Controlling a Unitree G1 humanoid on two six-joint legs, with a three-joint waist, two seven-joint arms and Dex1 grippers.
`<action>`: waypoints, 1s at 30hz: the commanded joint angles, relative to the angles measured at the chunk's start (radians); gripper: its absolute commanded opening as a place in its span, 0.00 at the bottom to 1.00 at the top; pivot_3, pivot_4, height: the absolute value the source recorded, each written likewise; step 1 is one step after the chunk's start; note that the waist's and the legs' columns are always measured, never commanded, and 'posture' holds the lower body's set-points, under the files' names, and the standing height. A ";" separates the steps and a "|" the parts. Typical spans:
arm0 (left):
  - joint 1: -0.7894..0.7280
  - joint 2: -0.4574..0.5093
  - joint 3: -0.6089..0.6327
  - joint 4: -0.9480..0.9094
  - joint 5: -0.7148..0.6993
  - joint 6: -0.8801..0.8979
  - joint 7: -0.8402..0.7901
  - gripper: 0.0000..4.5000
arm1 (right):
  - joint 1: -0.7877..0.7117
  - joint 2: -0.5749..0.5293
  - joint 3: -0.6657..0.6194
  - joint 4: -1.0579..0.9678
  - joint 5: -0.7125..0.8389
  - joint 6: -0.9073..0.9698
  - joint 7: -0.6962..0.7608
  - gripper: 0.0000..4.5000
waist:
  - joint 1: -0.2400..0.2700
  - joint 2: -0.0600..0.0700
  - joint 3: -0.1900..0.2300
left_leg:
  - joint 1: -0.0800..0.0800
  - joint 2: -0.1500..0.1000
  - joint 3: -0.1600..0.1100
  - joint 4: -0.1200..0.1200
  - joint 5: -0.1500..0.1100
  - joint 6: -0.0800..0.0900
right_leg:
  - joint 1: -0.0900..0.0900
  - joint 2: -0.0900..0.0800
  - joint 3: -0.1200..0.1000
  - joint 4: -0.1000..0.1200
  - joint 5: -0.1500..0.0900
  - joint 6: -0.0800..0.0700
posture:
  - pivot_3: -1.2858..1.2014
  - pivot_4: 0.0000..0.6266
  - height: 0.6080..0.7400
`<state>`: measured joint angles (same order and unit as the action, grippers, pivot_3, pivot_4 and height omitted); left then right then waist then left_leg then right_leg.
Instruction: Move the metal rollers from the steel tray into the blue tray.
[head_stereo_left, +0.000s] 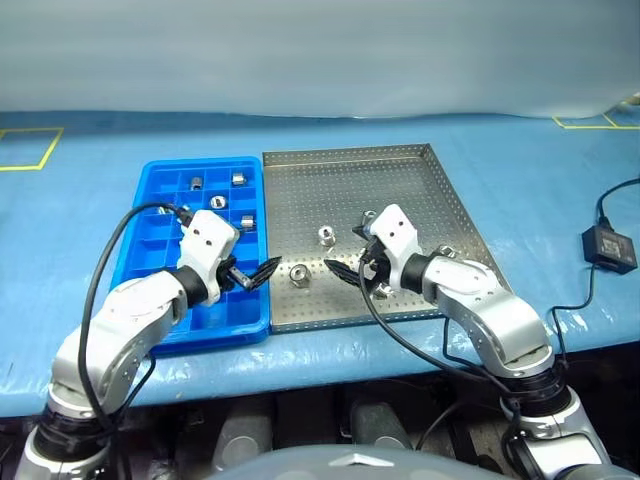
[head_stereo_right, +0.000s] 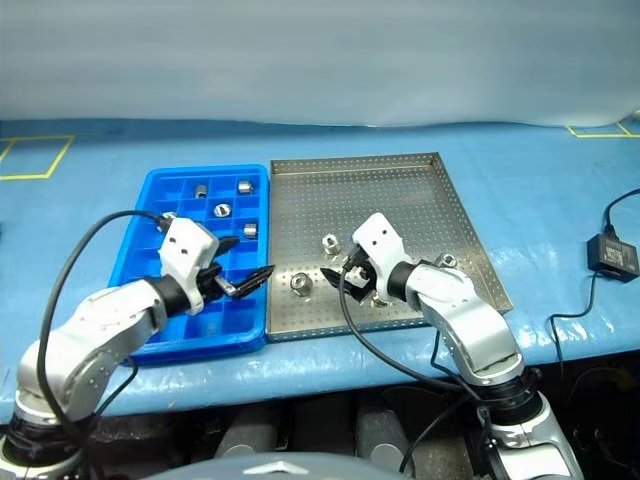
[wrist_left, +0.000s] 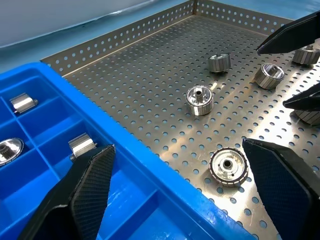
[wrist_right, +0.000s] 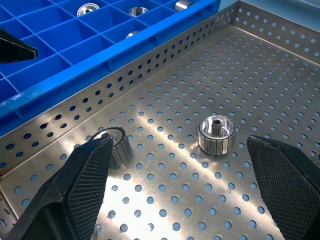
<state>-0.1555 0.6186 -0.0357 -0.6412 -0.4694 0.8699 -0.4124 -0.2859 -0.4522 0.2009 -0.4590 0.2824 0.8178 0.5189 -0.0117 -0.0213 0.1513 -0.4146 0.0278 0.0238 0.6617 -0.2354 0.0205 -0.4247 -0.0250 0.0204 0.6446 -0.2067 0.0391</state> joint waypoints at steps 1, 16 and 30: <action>-0.086 0.031 -0.066 0.037 0.030 -0.004 -0.058 0.99 | 0.016 0.010 -0.016 -0.048 0.003 -0.010 -0.018 1.00 | -0.001 0.000 0.000 | 0.000 0.000 0.000 0.000 0.000 0.000 | 0.000 0.000 0.000 0.000 0.000 0.000 | 0.50 0.24 1.00; -0.345 0.090 -0.405 0.358 0.252 -0.049 -0.287 0.99 | 0.151 0.026 -0.021 -0.145 -0.040 -0.020 -0.113 1.00 | -0.055 0.000 0.000 | 0.000 0.000 0.001 0.000 0.000 0.000 | -0.001 0.001 0.002 0.000 0.000 0.001 | 0.45 0.24 1.00; -0.380 0.043 -0.494 0.477 0.368 -0.053 -0.389 0.78 | 0.142 0.023 -0.030 -0.149 -0.041 -0.015 -0.117 1.00 | -0.072 0.002 -0.002 | 0.003 0.000 0.002 0.001 0.000 0.000 | 0.002 0.001 0.004 0.001 0.000 0.001 | 0.45 0.24 1.00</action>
<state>-0.5501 0.6682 -0.5019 -0.1921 -0.1183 0.8055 -0.7891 -0.1305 -0.4289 0.1876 -0.5691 0.2417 0.8154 0.4073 -0.0838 -0.0195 0.1497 -0.4114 0.0278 0.0261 0.6623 -0.2354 0.0210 -0.4231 -0.0240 0.0243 0.6460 -0.2064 0.0406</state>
